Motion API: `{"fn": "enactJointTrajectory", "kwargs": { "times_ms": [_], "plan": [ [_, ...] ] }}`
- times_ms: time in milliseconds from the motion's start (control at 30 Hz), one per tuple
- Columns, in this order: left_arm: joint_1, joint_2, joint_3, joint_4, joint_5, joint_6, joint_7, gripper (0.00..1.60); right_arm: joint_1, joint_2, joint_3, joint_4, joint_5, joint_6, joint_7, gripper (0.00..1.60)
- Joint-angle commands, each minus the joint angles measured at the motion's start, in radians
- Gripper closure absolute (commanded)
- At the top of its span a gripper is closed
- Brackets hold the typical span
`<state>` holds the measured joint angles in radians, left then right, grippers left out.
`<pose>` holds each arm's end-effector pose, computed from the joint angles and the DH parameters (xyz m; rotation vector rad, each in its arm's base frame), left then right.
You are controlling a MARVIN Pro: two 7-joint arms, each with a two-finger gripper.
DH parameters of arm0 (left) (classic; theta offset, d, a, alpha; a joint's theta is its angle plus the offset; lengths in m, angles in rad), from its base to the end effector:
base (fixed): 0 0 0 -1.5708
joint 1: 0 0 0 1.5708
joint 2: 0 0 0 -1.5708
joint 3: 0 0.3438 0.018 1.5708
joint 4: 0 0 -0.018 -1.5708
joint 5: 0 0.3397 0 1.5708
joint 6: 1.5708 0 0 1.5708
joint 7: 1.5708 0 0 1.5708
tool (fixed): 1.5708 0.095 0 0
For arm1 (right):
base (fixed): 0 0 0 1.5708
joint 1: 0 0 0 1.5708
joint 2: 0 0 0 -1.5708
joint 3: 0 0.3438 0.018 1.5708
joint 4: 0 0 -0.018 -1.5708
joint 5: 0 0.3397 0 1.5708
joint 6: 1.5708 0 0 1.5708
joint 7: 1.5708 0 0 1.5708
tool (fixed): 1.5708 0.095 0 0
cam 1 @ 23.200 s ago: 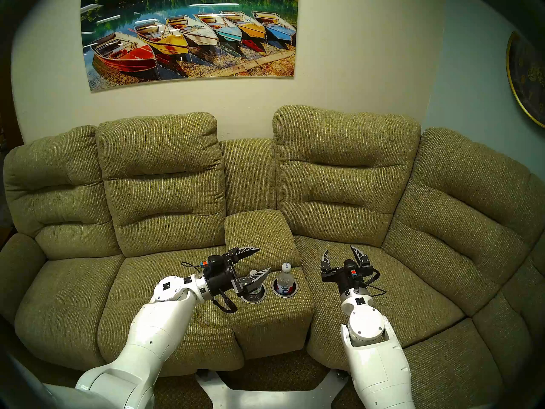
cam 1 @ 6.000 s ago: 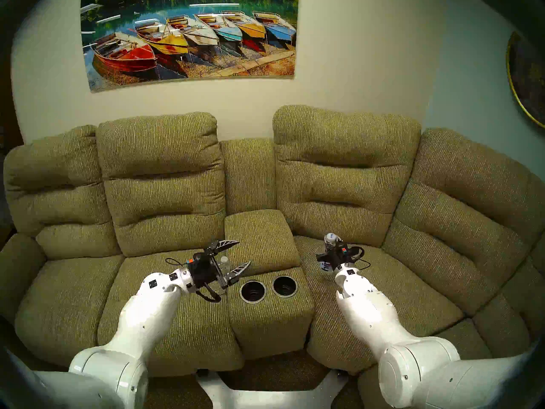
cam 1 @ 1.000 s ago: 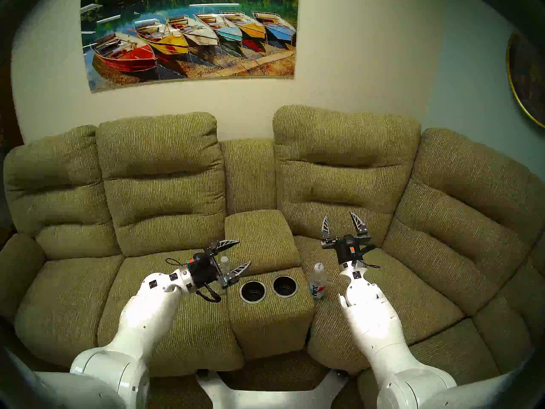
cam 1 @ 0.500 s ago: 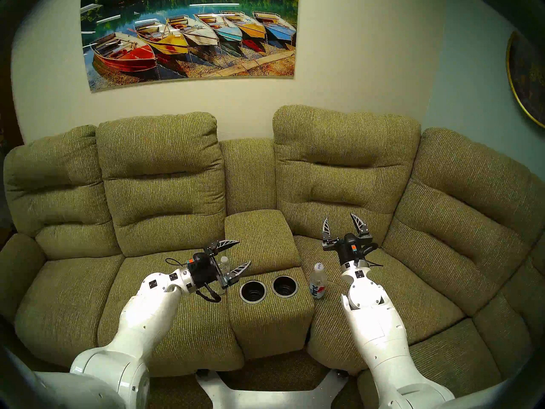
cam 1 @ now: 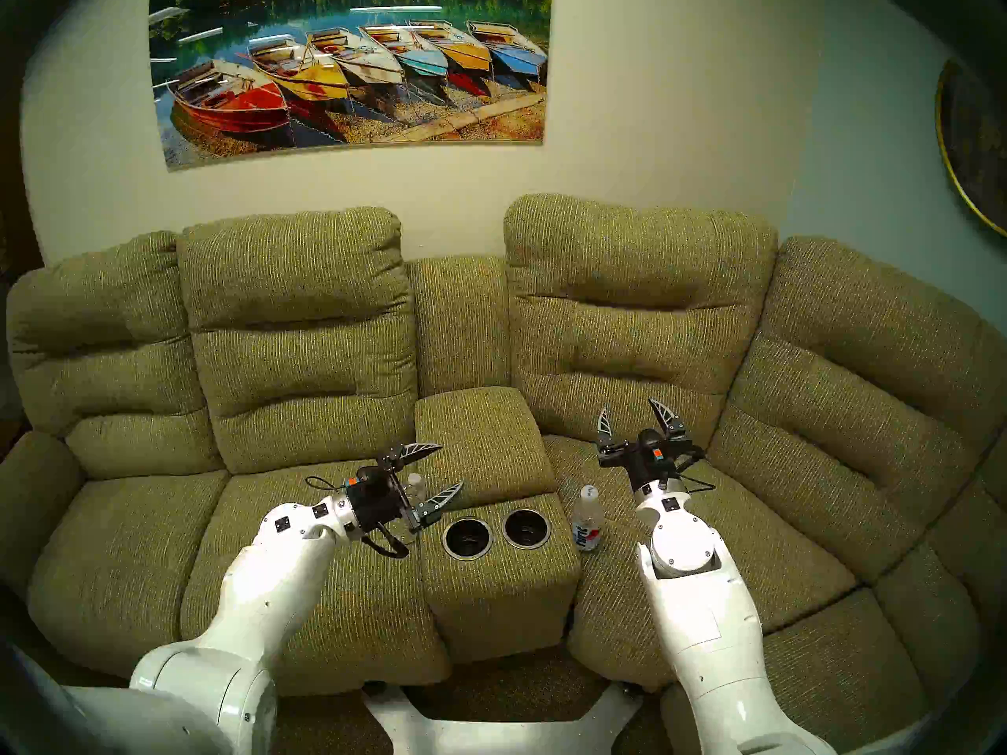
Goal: Take bottles out of cup holder
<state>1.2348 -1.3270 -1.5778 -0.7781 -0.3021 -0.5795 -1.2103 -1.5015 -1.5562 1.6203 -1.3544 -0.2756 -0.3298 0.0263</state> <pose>0.4728 0.0668 -0.4585 1.5056 -0.9391 1.7667 0.4683 -0.0172 -0.3937 1.8987 0.3443 2.2575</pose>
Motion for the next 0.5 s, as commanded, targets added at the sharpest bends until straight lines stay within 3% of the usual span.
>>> {"fn": "enactJointTrajectory", "kwargs": {
  "times_ms": [0,467],
  "plan": [
    [-0.004,0.001,-0.001,-0.018,-0.001,0.004,-0.001,0.0,-0.011,-0.006,-0.003,-0.064,0.0,0.025,0.006,0.0],
    [-0.004,0.0,-0.003,-0.018,0.001,0.004,-0.002,0.0,-0.013,-0.009,0.0,-0.069,-0.001,0.033,0.012,0.0]
  ]
}}
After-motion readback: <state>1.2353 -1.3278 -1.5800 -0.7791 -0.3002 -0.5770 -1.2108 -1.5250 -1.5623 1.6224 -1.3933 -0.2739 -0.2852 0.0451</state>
